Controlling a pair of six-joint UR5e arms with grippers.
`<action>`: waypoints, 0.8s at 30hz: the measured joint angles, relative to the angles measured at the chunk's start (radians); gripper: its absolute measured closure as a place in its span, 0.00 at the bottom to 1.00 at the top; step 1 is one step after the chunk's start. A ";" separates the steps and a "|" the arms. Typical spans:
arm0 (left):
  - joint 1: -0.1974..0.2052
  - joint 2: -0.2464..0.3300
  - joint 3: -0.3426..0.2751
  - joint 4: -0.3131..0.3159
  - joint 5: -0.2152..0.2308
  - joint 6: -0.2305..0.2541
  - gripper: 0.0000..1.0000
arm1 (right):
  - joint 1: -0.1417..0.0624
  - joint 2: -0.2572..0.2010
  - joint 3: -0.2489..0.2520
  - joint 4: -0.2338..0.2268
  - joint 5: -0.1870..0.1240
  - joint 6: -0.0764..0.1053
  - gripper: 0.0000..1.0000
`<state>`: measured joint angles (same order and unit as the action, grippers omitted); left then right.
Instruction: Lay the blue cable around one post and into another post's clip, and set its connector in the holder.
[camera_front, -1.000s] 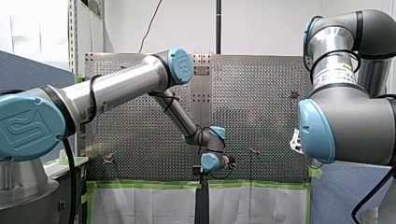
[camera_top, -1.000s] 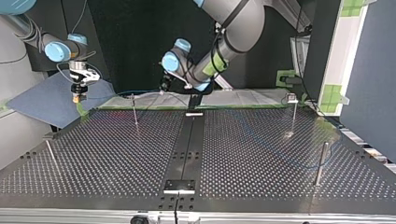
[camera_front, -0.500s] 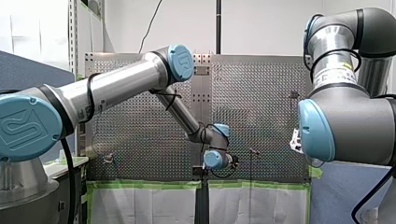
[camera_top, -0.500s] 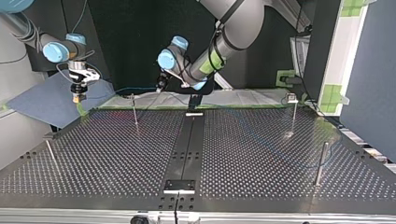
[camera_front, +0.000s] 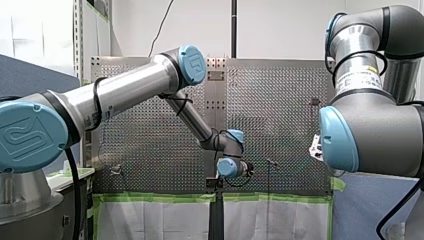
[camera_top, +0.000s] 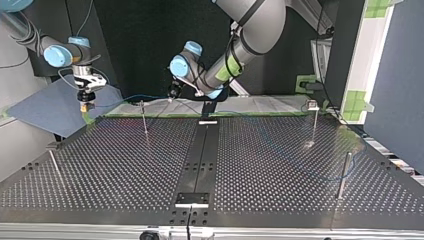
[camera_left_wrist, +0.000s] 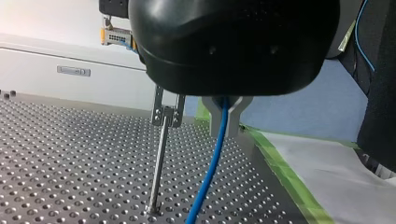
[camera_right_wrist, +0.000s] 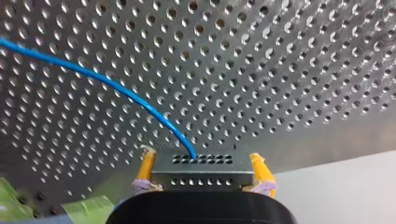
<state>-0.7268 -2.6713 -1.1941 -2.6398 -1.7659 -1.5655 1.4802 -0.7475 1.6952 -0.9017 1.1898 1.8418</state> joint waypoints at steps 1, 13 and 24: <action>0.001 0.000 0.000 -0.003 0.003 0.000 0.98 | -0.001 0.000 0.000 0.002 -0.009 0.009 1.00; 0.017 0.015 -0.006 -0.043 0.029 -0.004 0.98 | -0.021 0.007 0.009 0.054 -0.075 0.111 1.00; 0.047 0.048 -0.023 -0.046 0.047 -0.011 0.98 | -0.029 0.067 0.010 0.041 -0.073 0.109 1.00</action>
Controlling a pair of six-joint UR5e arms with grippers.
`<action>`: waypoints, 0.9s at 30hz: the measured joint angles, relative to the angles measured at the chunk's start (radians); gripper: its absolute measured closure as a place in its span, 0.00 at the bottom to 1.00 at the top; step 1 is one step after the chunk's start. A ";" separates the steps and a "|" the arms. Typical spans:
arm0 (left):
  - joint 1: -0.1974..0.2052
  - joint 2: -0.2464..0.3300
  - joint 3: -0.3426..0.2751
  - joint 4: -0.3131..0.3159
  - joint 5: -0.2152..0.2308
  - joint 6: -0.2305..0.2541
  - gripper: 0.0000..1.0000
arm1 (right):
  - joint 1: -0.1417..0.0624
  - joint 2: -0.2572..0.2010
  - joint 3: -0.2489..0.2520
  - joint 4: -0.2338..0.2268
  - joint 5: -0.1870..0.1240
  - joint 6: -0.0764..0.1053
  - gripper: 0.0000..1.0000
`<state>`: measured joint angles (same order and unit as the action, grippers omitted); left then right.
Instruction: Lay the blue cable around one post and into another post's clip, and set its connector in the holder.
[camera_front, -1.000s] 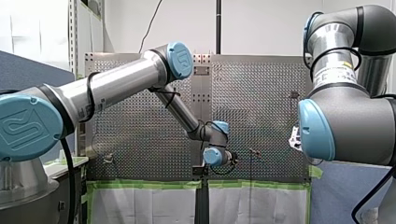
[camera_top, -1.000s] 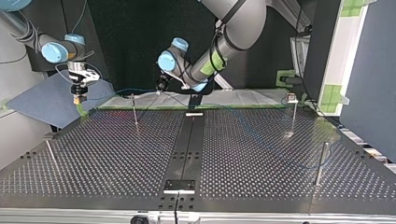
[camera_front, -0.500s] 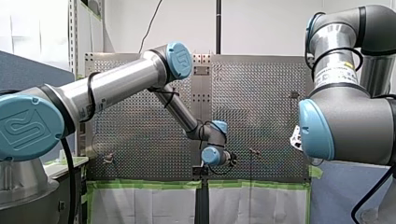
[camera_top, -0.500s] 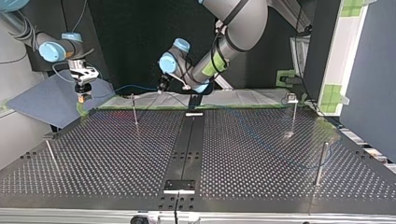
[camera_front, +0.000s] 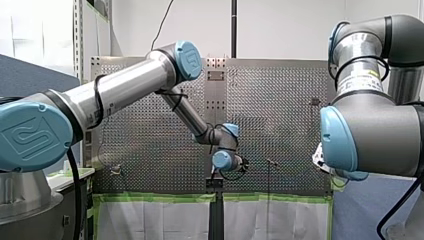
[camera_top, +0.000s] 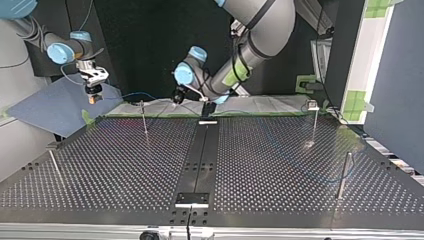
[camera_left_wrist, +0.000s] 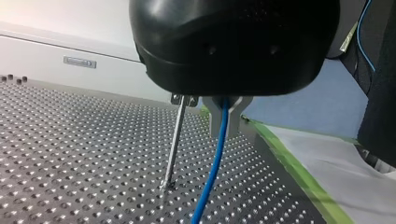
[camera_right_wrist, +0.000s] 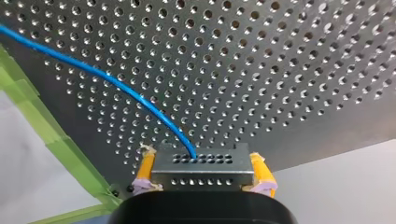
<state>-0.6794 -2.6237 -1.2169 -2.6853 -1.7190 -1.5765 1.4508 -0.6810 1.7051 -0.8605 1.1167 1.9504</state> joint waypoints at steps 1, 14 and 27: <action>0.004 0.007 -0.009 0.007 0.004 -0.001 0.98 | 0.000 0.002 0.000 -0.004 -0.003 0.004 1.00; 0.008 0.041 -0.074 0.044 0.016 -0.020 0.98 | -0.002 0.006 -0.005 -0.028 -0.015 0.024 1.00; 0.024 0.043 -0.074 0.041 0.028 -0.024 0.98 | -0.002 0.006 -0.021 -0.022 -0.016 0.019 1.00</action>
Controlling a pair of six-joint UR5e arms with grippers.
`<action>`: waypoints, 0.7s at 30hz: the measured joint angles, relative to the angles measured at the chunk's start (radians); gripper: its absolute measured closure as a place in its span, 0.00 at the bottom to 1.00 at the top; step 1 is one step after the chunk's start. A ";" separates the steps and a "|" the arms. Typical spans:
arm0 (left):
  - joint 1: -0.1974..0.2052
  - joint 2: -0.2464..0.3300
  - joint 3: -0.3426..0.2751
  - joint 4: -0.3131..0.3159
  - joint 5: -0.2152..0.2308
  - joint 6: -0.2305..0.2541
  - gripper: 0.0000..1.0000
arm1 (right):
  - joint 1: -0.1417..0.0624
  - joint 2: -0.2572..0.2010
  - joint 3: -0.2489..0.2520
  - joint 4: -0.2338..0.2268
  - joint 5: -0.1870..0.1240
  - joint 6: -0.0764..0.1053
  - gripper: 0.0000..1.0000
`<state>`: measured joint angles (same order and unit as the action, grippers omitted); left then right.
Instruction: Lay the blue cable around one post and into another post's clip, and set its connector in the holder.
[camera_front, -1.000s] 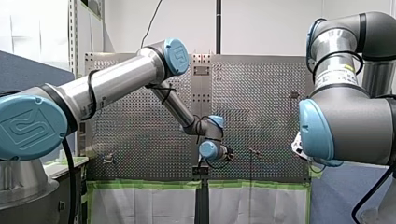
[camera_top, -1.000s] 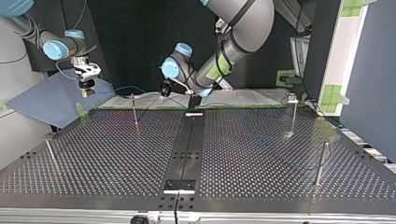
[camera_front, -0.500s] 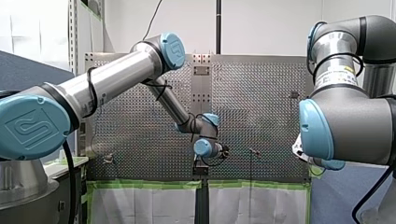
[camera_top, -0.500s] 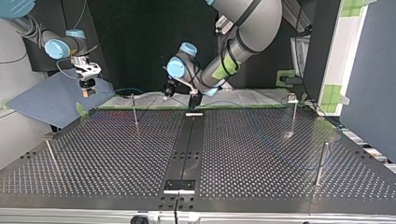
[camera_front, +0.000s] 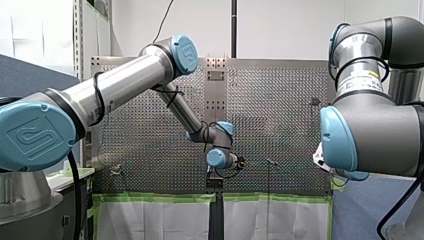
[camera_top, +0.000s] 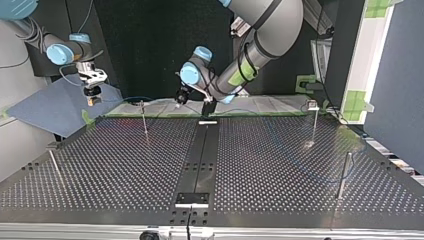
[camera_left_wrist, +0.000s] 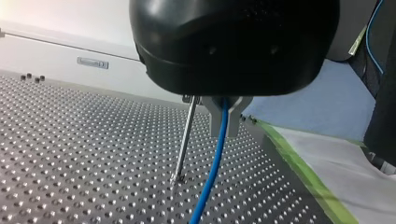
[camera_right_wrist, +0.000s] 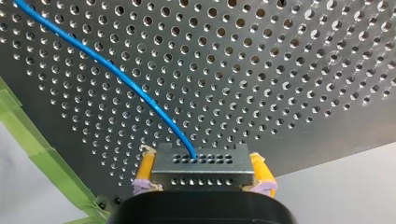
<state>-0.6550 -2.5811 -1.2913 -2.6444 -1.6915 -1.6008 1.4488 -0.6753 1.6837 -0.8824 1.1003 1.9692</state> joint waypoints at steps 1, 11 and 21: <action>0.003 0.000 0.000 0.000 0.001 -0.003 0.98 | 0.000 0.000 -0.001 0.001 0.000 0.000 1.00; 0.023 -0.001 0.000 0.000 0.003 -0.018 0.98 | 0.001 0.000 -0.003 0.002 0.004 -0.001 1.00; 0.011 -0.002 -0.013 0.028 0.016 -0.037 0.98 | 0.003 0.000 -0.003 0.001 0.004 -0.001 1.00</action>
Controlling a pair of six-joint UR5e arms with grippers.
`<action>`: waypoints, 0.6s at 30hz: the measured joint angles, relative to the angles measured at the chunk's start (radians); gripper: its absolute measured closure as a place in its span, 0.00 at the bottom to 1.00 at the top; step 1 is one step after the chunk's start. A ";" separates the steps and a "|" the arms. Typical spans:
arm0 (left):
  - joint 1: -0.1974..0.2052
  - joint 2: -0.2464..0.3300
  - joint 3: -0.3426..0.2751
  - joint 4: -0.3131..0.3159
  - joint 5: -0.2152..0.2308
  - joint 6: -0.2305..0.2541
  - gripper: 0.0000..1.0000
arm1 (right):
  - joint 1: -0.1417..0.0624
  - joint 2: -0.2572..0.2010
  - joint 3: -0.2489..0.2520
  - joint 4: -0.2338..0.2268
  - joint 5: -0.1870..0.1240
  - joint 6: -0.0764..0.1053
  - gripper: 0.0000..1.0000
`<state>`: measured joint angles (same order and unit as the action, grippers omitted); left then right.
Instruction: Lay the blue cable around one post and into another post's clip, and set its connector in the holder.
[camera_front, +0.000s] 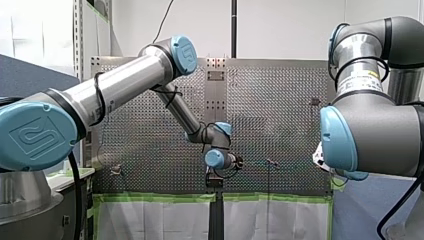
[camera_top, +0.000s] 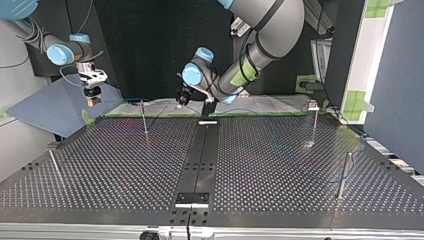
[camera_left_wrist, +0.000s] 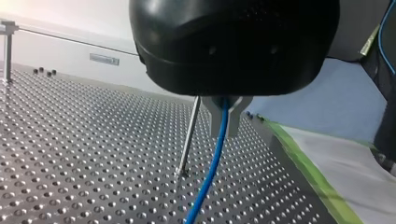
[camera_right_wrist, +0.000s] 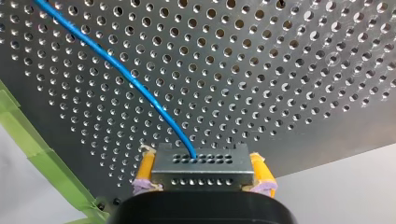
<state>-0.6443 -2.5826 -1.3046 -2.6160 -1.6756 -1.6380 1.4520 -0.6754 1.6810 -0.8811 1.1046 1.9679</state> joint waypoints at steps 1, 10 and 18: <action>-0.001 0.000 -0.004 0.010 0.005 -0.007 0.98 | 0.000 0.000 0.000 0.000 0.000 0.000 1.00; 0.004 0.000 -0.014 0.058 0.017 -0.065 0.98 | -0.002 0.000 0.000 -0.005 0.000 0.006 1.00; 0.008 -0.001 -0.016 0.055 0.013 -0.077 0.98 | -0.003 0.000 0.000 -0.002 0.001 0.004 1.00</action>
<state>-0.6359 -2.5835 -1.3203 -2.5613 -1.6624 -1.7147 1.4493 -0.6751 1.6808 -0.8827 1.1061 1.9722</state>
